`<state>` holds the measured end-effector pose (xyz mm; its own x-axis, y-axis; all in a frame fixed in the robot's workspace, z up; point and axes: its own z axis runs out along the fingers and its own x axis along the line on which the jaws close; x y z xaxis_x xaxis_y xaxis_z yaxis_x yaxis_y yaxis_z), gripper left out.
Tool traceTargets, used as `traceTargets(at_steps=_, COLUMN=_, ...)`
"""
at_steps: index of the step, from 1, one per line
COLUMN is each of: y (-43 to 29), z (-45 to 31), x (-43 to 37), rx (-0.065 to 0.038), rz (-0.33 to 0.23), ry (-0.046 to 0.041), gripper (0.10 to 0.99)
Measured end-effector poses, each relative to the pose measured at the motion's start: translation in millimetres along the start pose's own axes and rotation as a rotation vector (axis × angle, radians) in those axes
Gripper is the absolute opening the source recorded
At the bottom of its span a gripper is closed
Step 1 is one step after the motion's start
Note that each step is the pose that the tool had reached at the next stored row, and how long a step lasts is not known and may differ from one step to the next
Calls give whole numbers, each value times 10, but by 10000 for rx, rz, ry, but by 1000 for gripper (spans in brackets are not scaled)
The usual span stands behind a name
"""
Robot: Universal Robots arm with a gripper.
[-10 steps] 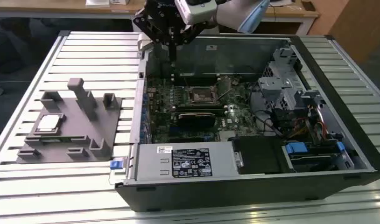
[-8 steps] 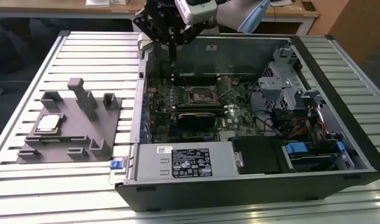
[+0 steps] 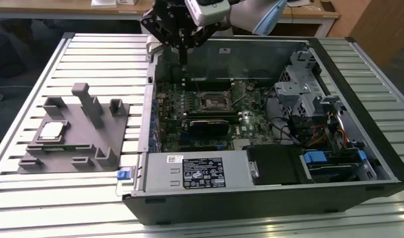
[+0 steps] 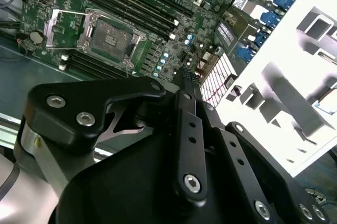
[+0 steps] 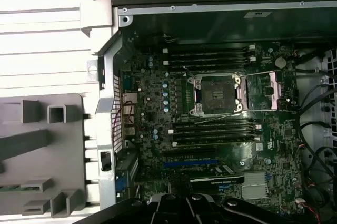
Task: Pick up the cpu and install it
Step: 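Reach for the cpu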
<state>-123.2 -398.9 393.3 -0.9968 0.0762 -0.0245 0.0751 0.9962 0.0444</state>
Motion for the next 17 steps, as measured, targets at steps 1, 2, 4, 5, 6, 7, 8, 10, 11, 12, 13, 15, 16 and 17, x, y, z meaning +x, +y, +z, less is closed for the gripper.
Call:
traceTargets(at_steps=1, y=-1, z=0, x=7, rx=0, rz=0, ry=0, gripper=106)
traceTargets(at_steps=2, y=-1, z=0, x=13, rx=0, rz=0, ry=0, gripper=106)
traceTargets(at_steps=4, y=-2, z=-1, x=28, rx=1, rz=-1, ry=1, gripper=106)
traceTargets(at_steps=5, y=-4, z=-2, x=57, rx=1, rz=0, ry=0, gripper=106)
traceTargets(at_steps=6, y=-5, z=-1, x=65, rx=0, rz=-1, ry=0, gripper=106)
traceTargets(at_steps=7, y=-6, z=-2, x=73, rx=0, rz=0, ry=0, gripper=106)
traceTargets(at_steps=8, y=-6, z=-2, x=81, rx=0, rz=-1, ry=0, gripper=106)
traceTargets(at_steps=10, y=-8, z=-2, x=98, rx=1, rz=0, ry=0, gripper=106)
traceTargets(at_steps=11, y=-8, z=-2, x=107, rx=0, rz=0, ry=0, gripper=106)
traceTargets(at_steps=12, y=-9, z=-3, x=116, rx=0, rz=0, ry=0, gripper=106)
traceTargets(at_steps=13, y=-10, z=-3, x=125, rx=1, rz=1, ry=0, gripper=106)
traceTargets(at_steps=15, y=-11, z=-3, x=148, rx=0, rz=0, ry=0, gripper=106)
traceTargets(at_steps=16, y=-12, z=-4, x=162, rx=1, rz=0, ry=0, gripper=106)
traceTargets(at_steps=17, y=-13, z=-4, x=176, rx=1, rz=0, ry=1, gripper=106)
